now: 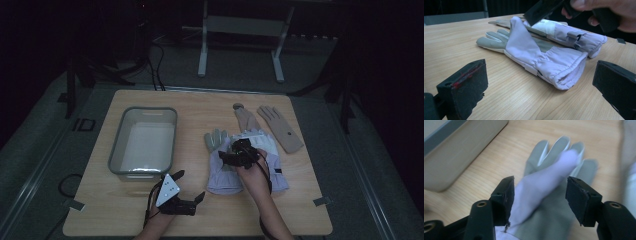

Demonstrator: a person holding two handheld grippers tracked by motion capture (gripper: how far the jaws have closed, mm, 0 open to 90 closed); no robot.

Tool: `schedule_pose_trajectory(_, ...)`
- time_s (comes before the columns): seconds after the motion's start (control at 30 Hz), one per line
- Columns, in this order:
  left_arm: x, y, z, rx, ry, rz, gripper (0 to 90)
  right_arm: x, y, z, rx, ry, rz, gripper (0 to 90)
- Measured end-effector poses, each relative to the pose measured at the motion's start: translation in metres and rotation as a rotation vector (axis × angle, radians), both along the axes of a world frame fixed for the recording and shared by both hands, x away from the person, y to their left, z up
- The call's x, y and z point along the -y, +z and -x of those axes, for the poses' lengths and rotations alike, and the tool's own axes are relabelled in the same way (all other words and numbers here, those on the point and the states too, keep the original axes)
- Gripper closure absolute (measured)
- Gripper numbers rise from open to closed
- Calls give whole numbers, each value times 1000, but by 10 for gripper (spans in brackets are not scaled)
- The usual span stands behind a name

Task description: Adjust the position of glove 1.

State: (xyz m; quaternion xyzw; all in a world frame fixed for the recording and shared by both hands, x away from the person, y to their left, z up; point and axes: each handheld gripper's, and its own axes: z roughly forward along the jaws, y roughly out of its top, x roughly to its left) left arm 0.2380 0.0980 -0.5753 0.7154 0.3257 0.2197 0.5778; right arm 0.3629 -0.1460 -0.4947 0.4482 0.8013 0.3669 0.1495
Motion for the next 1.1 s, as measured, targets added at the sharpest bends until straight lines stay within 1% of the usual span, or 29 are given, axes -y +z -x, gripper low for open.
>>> schedule_pose_trajectory(0.07, 0, 0, 0, -1, 1, 2, 2, 4, 6, 1, 47, -8, 31, 371)
schedule_pose_trajectory(0.13, 0, 0, 0, -1, 1, 0, 2, 8, 11, 0, 37, -24, 27, 352)
schedule_pose_trajectory(0.33, 0, 0, 0, -1, 1, -1, 2, 27, 23, -1, 83, -75, 44, 355)
schedule_pose_trajectory(0.47, 0, 0, 0, -2, 0, 1, 2, 36, 27, -1, 94, -84, 54, 359)
schedule_pose_trajectory(0.5, 0, 0, 0, -2, 0, 0, 2, 42, 29, -1, 96, -92, 56, 364)
schedule_pose_trajectory(0.77, 0, 0, 0, -2, 1, 1, 2, 68, 33, -2, 75, -129, 53, 367)
schedule_pose_trajectory(0.87, 0, 0, 0, -2, 1, 3, 2, 79, 33, -2, 67, -151, 57, 367)
schedule_pose_trajectory(0.97, 0, 0, 0, -3, 2, 4, 2, 90, 32, -3, 67, -173, 74, 366)
schedule_pose_trajectory(1.1, 0, 0, 0, -4, 3, 2, 2, 107, 25, -5, 45, -204, 82, 366)
